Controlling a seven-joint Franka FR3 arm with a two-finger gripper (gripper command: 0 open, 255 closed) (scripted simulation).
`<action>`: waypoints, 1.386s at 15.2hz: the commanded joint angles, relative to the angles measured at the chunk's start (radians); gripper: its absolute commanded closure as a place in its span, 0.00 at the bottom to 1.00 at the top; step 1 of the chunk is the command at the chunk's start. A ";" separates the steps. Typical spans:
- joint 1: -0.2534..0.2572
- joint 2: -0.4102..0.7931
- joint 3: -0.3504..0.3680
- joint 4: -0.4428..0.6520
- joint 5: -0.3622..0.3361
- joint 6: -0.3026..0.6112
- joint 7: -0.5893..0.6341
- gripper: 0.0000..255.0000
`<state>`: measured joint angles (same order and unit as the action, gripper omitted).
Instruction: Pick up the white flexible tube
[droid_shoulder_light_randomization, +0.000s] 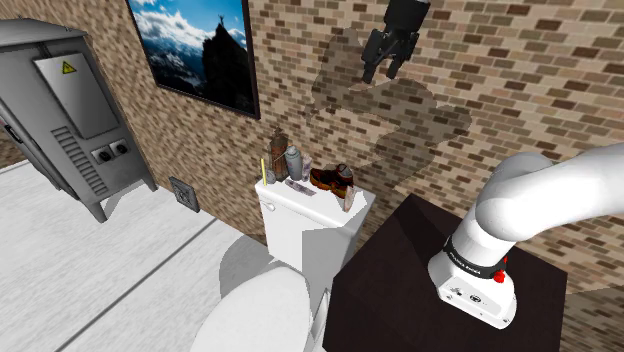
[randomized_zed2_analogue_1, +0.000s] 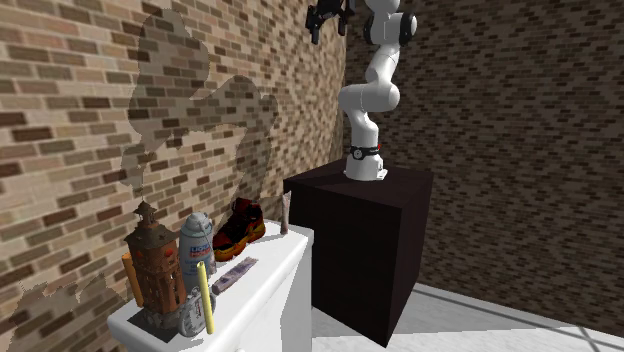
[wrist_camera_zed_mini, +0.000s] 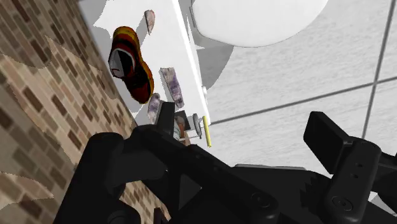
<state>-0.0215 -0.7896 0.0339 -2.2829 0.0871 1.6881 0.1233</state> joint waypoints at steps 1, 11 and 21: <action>0.000 0.000 0.000 0.000 0.000 0.000 0.000 0.00; -0.114 0.196 0.036 -0.146 0.046 0.249 0.270 0.00; -0.204 0.455 0.049 -0.238 0.101 0.507 0.519 0.00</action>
<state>-0.2193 -0.3637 0.0797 -2.5096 0.1799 2.1635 0.6130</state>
